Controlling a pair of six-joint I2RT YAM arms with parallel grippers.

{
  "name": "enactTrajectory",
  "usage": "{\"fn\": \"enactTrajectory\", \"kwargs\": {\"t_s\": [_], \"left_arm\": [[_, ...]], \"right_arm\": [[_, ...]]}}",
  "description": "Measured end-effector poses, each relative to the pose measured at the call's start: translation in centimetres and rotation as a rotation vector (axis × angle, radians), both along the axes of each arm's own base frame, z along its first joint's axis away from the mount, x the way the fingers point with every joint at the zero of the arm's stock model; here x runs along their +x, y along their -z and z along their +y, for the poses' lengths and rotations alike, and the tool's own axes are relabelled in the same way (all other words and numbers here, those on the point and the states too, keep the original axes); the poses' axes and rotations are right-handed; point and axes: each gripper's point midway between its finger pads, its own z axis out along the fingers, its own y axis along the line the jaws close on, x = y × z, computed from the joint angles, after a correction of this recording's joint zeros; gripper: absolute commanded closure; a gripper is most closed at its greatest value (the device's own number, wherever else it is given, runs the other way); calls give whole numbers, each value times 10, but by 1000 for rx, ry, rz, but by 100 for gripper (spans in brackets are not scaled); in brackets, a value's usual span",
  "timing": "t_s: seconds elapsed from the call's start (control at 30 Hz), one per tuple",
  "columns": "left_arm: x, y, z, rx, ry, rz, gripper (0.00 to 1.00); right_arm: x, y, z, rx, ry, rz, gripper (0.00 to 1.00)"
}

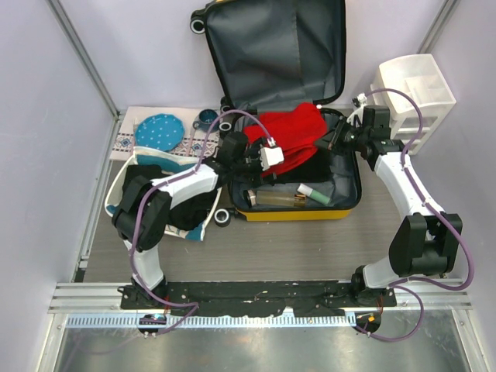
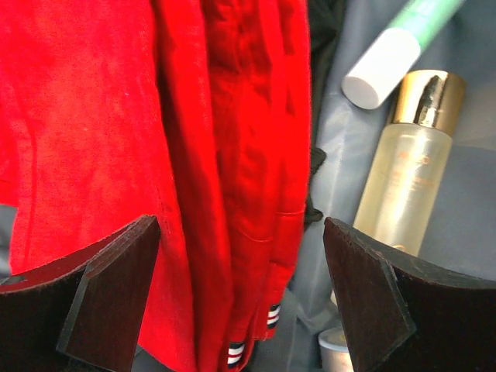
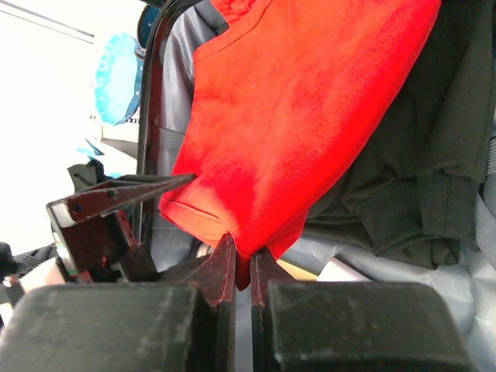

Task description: Open, take out, and arrange the luggage

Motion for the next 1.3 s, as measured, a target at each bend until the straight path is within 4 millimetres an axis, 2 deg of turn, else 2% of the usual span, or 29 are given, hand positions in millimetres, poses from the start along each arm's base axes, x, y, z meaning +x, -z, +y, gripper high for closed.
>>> {"fn": "enactTrajectory", "kwargs": {"t_s": [0.13, 0.2, 0.33, 0.47, 0.53, 0.63, 0.67, 0.7, 0.73, 0.83, 0.97, 1.03, 1.17, 1.3], "left_arm": [[-10, 13, -5, 15, 22, 20, 14], [-9, 15, -6, 12, 11, 19, 16], [2, 20, -6, 1, -57, 19, 18], [15, 31, -5, 2, -131, 18, 29], [17, 33, -5, 2, -152, 12, 30], [21, 30, -5, 0, -171, -5, 44], [22, 29, -5, -2, -174, -11, 56], [23, 28, -5, -3, -176, -19, 62], [23, 26, -5, -8, -178, -21, 79], [28, 18, -3, -10, -194, -53, 100], [30, 4, 5, -5, -212, -76, 100], [34, -10, 12, -7, -226, -78, 100], [56, -52, 32, -41, -259, -96, 100], [72, -93, 57, -75, -278, -116, 100]], "right_arm": [[1, -2, 0, 10, 7, 2, 99], [1, -4, 1, 19, 13, 4, 99], [3, -9, 2, 29, 18, -2, 99], [3, -13, 3, 43, 21, -1, 99], [3, -14, 5, 45, 20, -1, 99], [4, -17, 5, 46, 21, -6, 99], [5, -18, 5, 47, 22, -8, 99], [5, -20, 5, 48, 21, -11, 99], [5, -21, 5, 48, 22, -14, 99], [6, -24, 5, 49, 21, -21, 99], [7, -32, 7, 58, 11, -37, 99], [7, -40, 9, 73, 1, -52, 99], [9, -61, 16, 120, -15, -97, 99], [10, -91, 39, 164, -63, -165, 99]]}}
